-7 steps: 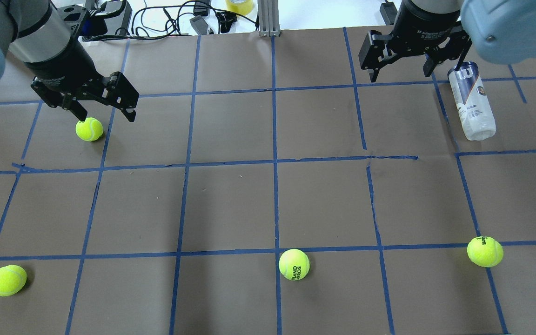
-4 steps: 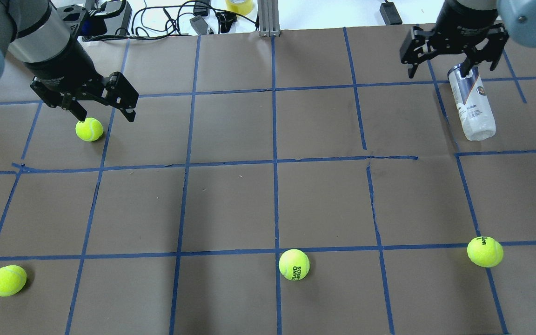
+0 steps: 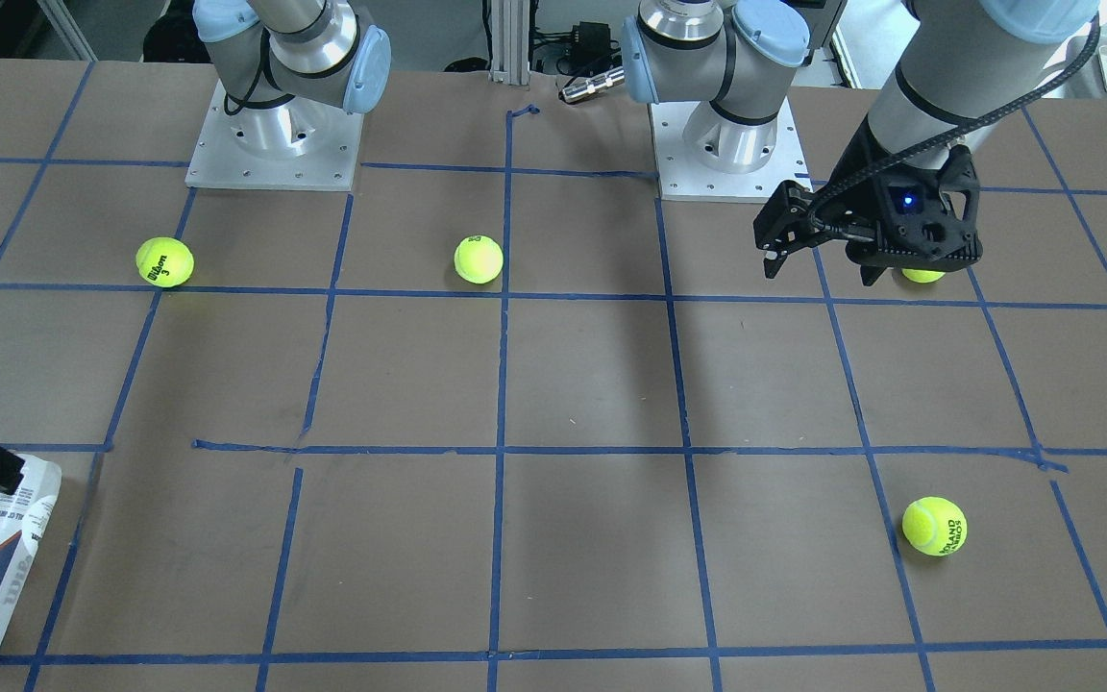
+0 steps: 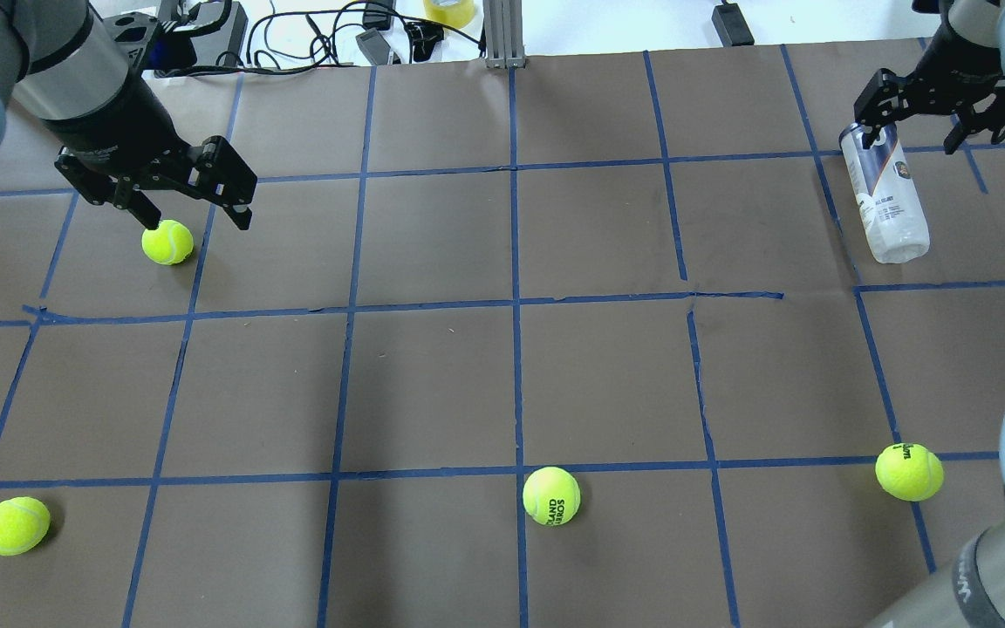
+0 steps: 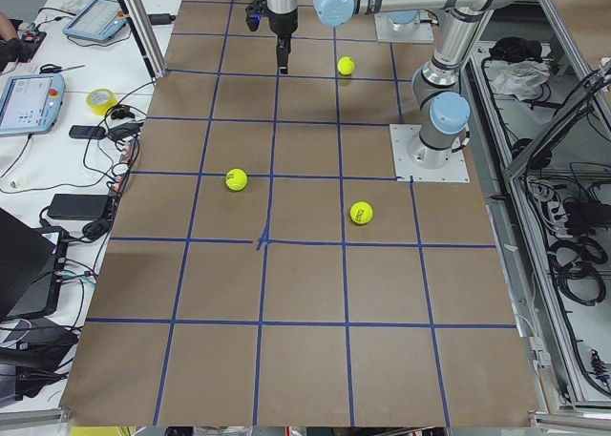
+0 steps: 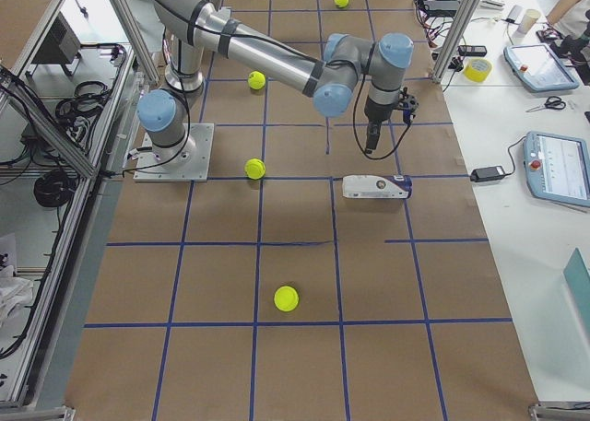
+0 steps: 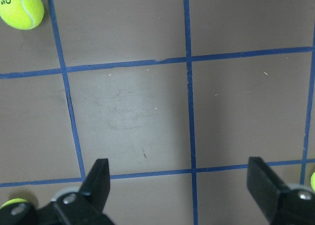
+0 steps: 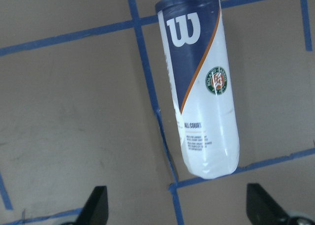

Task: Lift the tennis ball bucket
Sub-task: 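Close the right gripper around the top of the tennis ball can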

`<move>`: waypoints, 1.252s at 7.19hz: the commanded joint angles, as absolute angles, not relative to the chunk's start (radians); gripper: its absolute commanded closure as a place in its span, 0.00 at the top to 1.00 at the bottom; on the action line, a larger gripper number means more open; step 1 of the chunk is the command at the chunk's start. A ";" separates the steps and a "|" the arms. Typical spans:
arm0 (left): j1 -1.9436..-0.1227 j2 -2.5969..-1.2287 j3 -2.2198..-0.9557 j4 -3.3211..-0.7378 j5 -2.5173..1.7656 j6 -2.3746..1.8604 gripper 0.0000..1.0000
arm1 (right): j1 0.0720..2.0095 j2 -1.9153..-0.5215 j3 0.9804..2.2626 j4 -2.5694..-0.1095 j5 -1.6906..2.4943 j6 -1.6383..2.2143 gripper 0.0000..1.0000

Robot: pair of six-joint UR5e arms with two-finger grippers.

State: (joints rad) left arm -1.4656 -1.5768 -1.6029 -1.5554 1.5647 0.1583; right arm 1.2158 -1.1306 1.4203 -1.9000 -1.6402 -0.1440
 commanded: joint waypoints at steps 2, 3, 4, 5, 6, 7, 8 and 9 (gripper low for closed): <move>-1.463 -1.568 -1.609 -1.557 1.565 0.155 1.00 | 1.190 -0.936 1.329 -1.994 -1.640 -0.172 1.00; -1.463 -1.568 -1.609 -1.557 1.565 0.155 1.00 | 1.178 -0.905 1.325 -2.000 -1.638 -0.185 1.00; -1.463 -1.568 -1.611 -1.559 1.565 0.155 1.00 | 1.174 -0.873 1.333 -2.046 -1.637 -0.192 1.00; -1.463 -1.566 -1.609 -1.560 1.566 0.155 1.00 | 1.161 -0.849 1.335 -2.057 -1.637 -0.216 1.00; -1.463 -1.568 -1.611 -1.556 1.563 0.155 1.00 | 1.157 -0.841 1.338 -2.057 -1.637 -0.219 1.00; -1.463 -1.565 -1.608 -1.549 1.566 0.156 1.00 | 1.157 -0.841 1.338 -2.056 -1.635 -0.235 1.00; -1.469 -1.566 -1.609 -1.551 1.557 0.153 1.00 | 1.157 -0.839 1.339 -2.054 -1.631 -0.251 0.99; -1.473 -1.557 -1.606 -1.552 1.563 0.153 1.00 | 1.157 -0.841 1.342 -2.052 -1.629 -0.253 0.99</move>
State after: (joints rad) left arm -1.4683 -1.5637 -1.6081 -1.5516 1.5612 0.1543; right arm 1.1572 -0.8406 1.3394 -2.0540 -1.6320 -0.2442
